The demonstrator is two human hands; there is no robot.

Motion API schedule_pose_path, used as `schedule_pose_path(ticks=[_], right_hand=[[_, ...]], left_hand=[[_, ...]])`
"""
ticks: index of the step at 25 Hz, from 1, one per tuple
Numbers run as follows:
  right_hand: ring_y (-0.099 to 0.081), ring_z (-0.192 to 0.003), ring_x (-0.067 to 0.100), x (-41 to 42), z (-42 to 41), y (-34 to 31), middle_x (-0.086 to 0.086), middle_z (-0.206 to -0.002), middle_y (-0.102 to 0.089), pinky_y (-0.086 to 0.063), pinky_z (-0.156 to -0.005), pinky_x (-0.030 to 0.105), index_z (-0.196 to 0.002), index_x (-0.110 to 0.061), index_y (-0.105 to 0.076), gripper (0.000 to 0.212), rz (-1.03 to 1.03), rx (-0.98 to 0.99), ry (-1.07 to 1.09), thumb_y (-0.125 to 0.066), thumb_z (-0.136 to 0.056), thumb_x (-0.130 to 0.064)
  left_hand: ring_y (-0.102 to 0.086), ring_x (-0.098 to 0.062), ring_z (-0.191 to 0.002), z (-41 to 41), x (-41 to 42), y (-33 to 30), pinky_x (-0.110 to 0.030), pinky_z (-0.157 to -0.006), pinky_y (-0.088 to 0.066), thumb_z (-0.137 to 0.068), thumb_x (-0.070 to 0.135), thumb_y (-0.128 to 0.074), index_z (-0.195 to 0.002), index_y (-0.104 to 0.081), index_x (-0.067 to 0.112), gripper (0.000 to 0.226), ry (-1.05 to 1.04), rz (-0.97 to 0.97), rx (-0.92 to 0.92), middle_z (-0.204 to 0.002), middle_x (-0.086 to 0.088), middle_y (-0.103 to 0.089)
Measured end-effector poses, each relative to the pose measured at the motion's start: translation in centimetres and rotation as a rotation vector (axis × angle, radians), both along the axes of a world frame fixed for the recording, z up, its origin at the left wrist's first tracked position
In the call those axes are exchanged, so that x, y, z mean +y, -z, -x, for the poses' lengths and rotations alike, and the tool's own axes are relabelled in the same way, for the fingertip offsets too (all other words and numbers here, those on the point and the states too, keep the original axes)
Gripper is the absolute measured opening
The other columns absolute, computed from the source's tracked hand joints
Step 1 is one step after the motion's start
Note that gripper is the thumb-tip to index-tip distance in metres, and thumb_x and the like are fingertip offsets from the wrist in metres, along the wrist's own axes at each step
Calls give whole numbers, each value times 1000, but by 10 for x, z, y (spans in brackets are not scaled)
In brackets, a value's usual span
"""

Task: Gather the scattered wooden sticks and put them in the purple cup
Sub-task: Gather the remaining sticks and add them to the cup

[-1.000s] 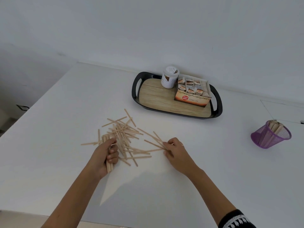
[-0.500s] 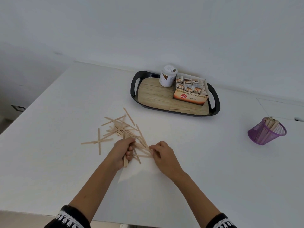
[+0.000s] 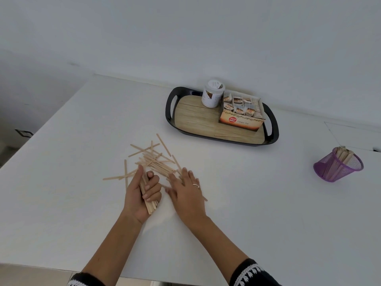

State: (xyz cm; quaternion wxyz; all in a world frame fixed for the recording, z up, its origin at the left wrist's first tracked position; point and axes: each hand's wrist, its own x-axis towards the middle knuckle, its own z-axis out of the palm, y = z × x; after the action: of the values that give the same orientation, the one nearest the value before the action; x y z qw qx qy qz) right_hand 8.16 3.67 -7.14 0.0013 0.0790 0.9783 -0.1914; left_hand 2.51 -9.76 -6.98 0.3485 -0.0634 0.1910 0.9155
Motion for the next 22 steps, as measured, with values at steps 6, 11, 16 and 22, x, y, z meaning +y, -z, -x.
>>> schedule_pose_path(ticks=[6,11,16,22], right_hand=[[-36,-136,28,15,4,-6,14,-149,-35,-38,-107,36,-141,-6,-36,49,-170,16,-140,-42,-93,3],[-57,-101,27,30,2,-17,11,-118,-55,-54,-73,35,-124,-7,-49,45,-318,-5,-107,-56,-82,9],[-57,-103,29,40,12,-27,13,-113,-57,-50,-78,32,-115,-5,-47,33,-260,-57,14,-54,-84,4],[-60,-84,21,70,24,-43,4,-92,-65,-50,-71,32,-95,-10,-64,19,118,-178,223,-62,-77,-8]], left_hand=[[-21,-5,-37,2,0,-1,-15,-31,-25,-93,50,-46,-77,-54,14,39,-60,47,-24,-52,5,-35],[-43,-8,-48,2,10,-8,-19,-42,-43,-87,43,-59,-79,-59,16,29,-111,242,-88,-62,2,-44],[-56,-10,-54,3,20,-15,-21,-53,-54,-86,30,-65,-82,-60,14,18,-110,365,-128,-65,-1,-54],[-59,-13,-55,4,27,-18,-24,-55,-56,-85,23,-68,-85,-61,10,14,-97,420,-151,-68,-4,-57]])
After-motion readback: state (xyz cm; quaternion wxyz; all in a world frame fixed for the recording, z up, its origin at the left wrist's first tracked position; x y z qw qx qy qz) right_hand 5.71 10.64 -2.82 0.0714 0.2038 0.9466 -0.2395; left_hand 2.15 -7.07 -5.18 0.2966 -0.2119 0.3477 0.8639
